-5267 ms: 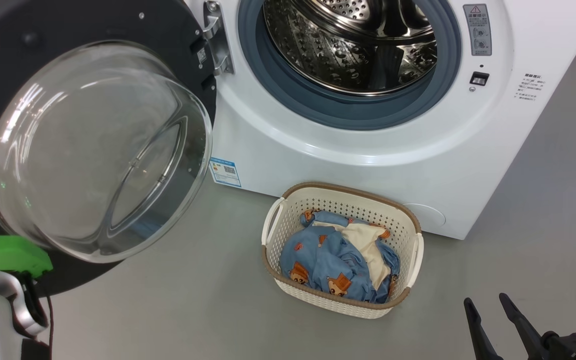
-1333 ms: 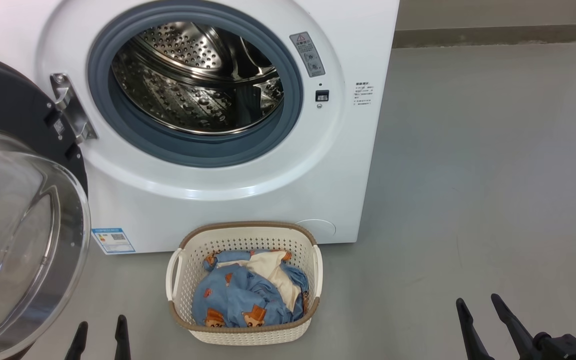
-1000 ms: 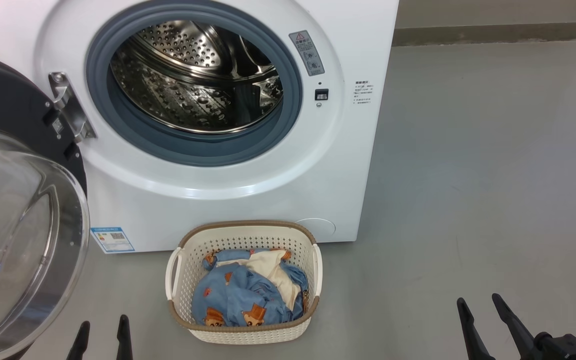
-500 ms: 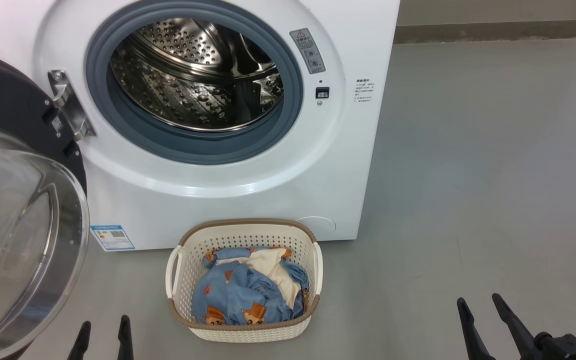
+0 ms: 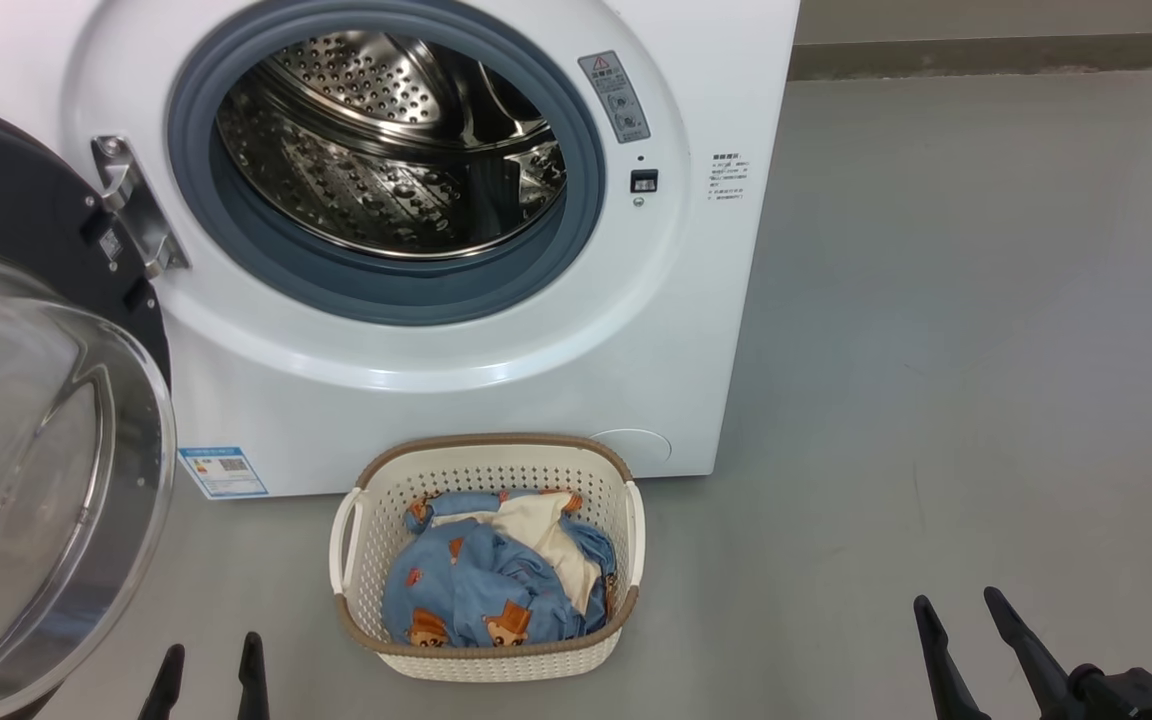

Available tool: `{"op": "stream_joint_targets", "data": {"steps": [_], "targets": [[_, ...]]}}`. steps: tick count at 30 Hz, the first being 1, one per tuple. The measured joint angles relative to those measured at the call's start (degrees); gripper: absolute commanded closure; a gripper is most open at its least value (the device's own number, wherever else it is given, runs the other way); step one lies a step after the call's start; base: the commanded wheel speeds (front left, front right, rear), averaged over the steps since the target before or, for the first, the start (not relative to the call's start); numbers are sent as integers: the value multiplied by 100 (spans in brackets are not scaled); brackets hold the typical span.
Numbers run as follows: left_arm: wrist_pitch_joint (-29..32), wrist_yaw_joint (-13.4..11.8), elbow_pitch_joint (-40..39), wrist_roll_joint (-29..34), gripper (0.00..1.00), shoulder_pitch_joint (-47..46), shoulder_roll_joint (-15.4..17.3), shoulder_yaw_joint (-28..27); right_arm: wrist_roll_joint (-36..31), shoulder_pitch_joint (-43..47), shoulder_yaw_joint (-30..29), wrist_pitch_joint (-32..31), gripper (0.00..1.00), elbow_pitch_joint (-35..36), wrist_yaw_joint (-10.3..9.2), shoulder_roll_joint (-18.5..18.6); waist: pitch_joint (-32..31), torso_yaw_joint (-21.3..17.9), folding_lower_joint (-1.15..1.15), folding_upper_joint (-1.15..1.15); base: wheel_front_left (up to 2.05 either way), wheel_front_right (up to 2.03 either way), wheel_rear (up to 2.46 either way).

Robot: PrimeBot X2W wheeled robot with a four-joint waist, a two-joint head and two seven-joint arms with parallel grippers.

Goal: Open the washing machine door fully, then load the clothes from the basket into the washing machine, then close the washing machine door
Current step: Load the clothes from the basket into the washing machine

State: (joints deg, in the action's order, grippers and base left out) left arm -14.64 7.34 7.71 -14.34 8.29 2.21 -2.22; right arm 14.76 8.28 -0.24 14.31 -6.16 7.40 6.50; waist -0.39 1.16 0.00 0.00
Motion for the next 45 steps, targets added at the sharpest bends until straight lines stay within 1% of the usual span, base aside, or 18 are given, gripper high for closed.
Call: {"op": "stream_joint_targets", "data": {"steps": [7, 18, 23, 45], "targets": [[0, 0, 36, 0, 0, 1, 1, 2, 0, 0, 2, 0, 0, -1, 0, 0, 10, -18, 0, 0, 74, -74, 0], [0, 0, 36, 15, 0, 0, 0, -9, 0, -1, 1, 0, 0, 0, 0, 2, 47, -31, 0, 0, 154, -154, 0], [0, 0, 59, 101, 0, -1, 1, -93, 0, -3, -1, 0, 0, 2, 0, 5, 60, -36, 0, 0, 99, -99, 0], [0, 0, 54, 93, 0, 0, 1, -11, 0, -3, 0, 0, 0, 3, 0, 5, 114, -74, 0, 0, 7, -7, 0]]}}
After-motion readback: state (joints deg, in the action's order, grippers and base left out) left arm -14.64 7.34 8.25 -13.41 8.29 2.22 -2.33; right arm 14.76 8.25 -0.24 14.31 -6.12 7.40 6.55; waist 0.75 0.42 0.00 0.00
